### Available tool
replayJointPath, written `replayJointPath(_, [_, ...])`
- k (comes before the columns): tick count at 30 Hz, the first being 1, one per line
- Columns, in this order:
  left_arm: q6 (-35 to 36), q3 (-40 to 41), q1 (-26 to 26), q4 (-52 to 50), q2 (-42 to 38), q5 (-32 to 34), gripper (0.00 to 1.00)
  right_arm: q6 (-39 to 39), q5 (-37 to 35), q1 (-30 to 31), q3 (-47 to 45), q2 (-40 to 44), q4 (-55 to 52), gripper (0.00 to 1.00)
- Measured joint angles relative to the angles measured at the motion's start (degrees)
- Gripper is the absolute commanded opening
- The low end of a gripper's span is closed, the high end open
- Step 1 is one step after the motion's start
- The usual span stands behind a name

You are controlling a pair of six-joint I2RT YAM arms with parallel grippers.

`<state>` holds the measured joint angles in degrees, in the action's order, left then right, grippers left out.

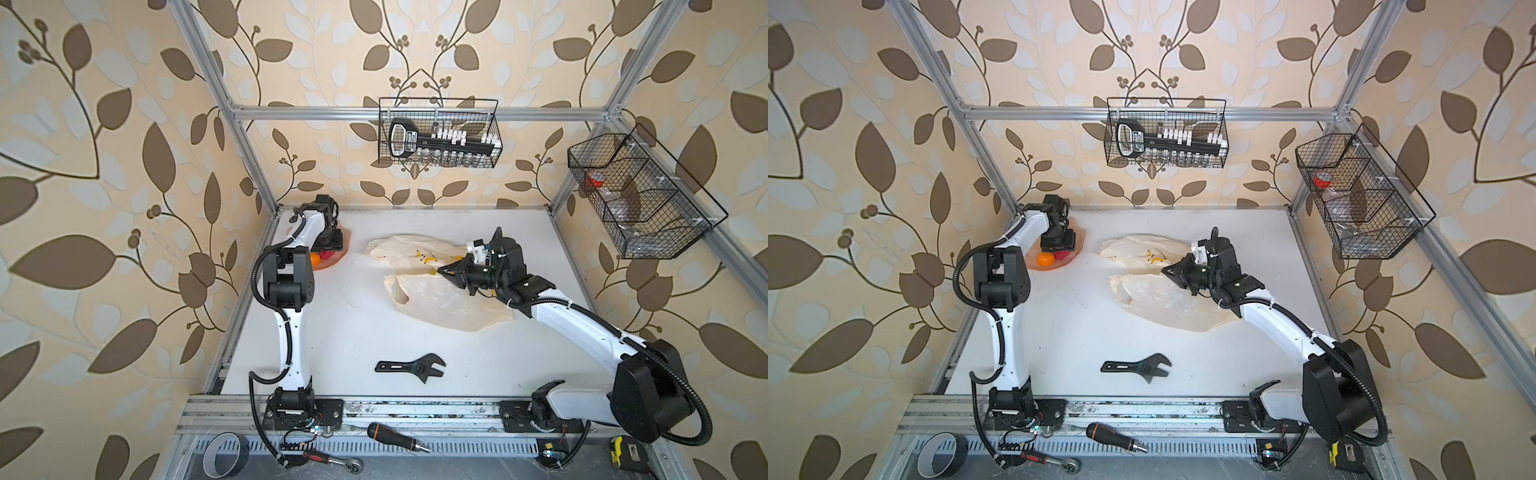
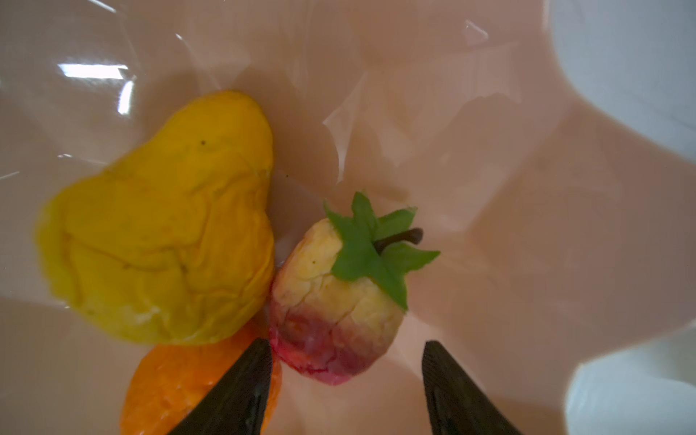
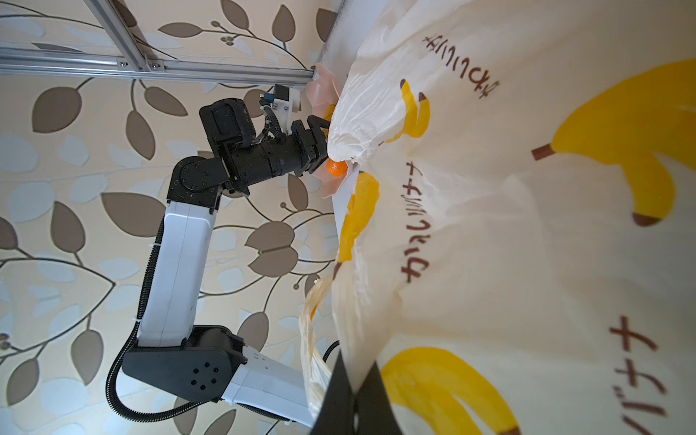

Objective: Place the fruits into the plastic bag
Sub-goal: Pick up the fruit from the plate.

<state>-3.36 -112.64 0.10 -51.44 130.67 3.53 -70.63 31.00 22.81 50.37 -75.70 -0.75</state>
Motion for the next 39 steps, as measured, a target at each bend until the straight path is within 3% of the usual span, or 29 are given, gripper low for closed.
replayJointPath(14, [-0.79, 0.0, 0.02, 0.92, 1.86, 0.98, 0.69, 0.26, -0.2, 0.0, 0.35, 0.0, -1.01, 0.0])
replayJointPath(25, [-1.75, 0.0, 0.02, 2.56, 1.97, -0.42, 0.5, 0.68, -0.59, 0.46, 1.2, 0.0, -1.95, 0.0])
replayJointPath(39, [-1.99, 0.94, 0.37, 4.09, 1.4, -2.25, 0.4, 1.25, -1.18, 0.87, 1.25, 0.44, -2.71, 0.0])
